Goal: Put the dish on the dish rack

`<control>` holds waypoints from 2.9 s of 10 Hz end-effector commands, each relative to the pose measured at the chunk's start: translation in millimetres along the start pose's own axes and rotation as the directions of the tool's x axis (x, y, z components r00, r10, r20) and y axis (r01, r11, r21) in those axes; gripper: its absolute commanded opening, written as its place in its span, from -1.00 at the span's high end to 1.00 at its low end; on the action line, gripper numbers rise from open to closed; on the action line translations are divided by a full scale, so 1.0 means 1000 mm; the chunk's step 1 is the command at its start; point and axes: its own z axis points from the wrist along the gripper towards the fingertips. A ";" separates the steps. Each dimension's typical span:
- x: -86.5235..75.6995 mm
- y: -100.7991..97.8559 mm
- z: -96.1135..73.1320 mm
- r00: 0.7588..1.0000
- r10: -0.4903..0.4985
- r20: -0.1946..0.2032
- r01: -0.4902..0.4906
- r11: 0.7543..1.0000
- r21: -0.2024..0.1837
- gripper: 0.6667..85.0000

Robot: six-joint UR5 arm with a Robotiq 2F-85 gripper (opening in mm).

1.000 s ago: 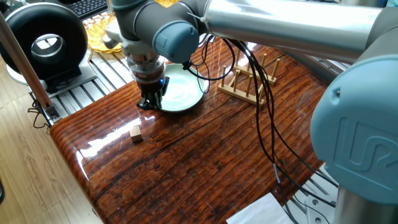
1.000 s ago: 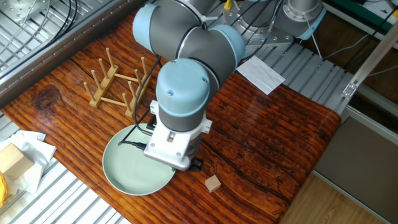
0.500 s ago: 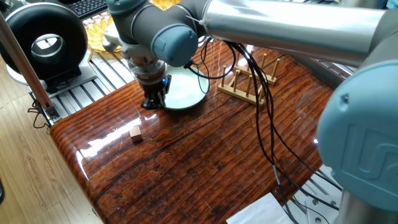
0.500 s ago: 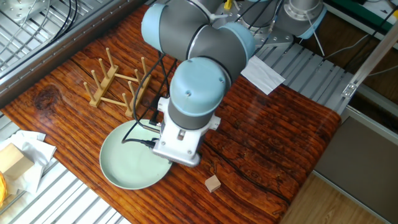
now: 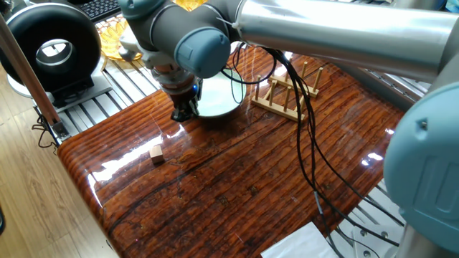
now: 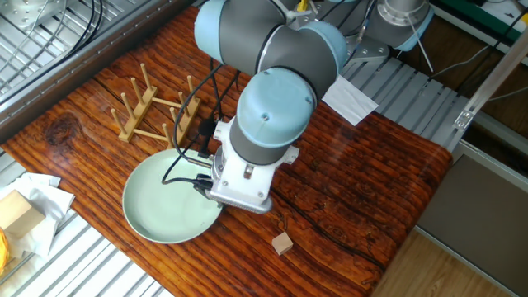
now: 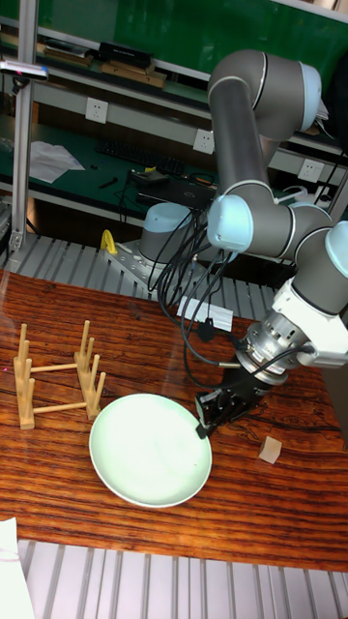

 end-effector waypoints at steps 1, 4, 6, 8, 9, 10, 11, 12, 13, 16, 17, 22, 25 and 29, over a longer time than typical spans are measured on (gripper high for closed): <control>0.001 -0.016 -0.005 0.999 -0.044 0.004 0.044 0.997 0.060 0.99; 0.000 -0.019 -0.005 0.998 -0.057 0.008 0.056 0.996 0.070 0.99; -0.005 -0.019 -0.001 0.997 -0.070 0.017 0.068 0.995 0.070 0.99; -0.008 -0.017 0.000 0.997 -0.068 0.025 0.067 0.996 0.060 0.99; -0.010 -0.015 0.001 0.997 -0.068 0.031 0.066 0.996 0.055 0.99; -0.013 -0.015 0.003 0.997 -0.068 0.037 0.066 0.996 0.054 0.99; -0.016 -0.015 0.005 0.997 -0.071 0.043 0.069 0.996 0.057 0.99; -0.019 -0.016 0.006 0.996 -0.073 0.048 0.070 0.996 0.060 0.99; -0.019 -0.017 0.007 0.996 -0.078 0.049 0.075 0.995 0.061 0.99; -0.021 -0.018 0.008 0.995 -0.086 0.051 0.082 0.994 0.066 0.99; -0.022 -0.018 0.008 0.995 -0.086 0.053 0.082 0.994 0.065 0.99; -0.023 -0.017 0.009 0.995 -0.084 0.055 0.080 0.995 0.061 0.99; -0.028 -0.005 0.013 0.995 -0.063 0.071 0.062 0.998 0.015 0.99; -0.033 0.002 0.015 0.995 -0.057 0.085 0.058 0.998 -0.016 0.98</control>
